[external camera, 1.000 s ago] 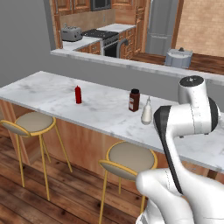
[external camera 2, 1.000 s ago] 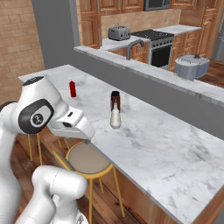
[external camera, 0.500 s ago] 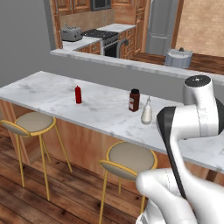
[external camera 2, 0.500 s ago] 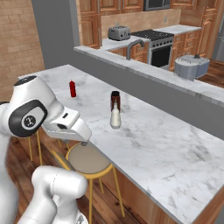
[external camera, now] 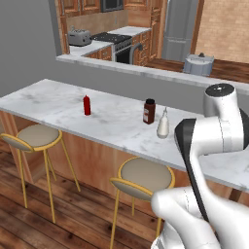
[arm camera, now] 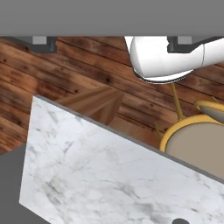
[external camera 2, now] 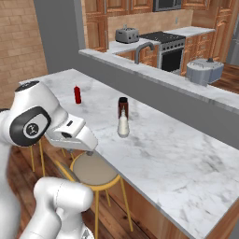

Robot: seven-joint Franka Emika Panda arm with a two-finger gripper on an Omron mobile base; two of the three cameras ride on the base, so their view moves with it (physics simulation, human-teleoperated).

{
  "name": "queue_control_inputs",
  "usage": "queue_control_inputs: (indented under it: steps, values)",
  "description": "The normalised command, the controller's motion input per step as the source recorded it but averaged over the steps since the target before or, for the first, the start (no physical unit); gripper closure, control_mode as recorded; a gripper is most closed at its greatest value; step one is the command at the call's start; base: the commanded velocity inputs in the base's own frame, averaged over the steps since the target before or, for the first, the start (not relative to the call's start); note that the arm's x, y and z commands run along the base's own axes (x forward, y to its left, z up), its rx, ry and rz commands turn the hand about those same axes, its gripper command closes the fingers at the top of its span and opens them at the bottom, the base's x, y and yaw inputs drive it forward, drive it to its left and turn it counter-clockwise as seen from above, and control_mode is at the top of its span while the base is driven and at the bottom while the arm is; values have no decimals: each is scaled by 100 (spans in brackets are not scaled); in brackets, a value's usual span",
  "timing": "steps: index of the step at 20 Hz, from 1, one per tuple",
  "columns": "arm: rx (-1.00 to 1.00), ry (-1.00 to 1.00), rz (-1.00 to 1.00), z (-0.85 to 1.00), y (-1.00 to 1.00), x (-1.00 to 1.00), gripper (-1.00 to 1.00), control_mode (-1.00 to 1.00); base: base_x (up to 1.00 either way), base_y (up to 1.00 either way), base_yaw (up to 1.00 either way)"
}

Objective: Move the oil and vinegar bottle and shaker from the cabinet to the dining counter.

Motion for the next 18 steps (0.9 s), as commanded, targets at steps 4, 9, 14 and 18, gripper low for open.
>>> queue_control_inputs:
  steps: [4, 9, 14, 18]
  values:
    - [0, 0, 0, 0, 0, 0, -100, 100, -42, 13, -7]
    - [0, 0, 0, 0, 0, 0, -100, 100, -64, 23, -12]
    - [0, 0, 0, 0, 0, 0, -100, 100, -77, 29, -13]
    - [0, 0, 0, 0, 0, 0, -100, 100, -73, 27, -29]
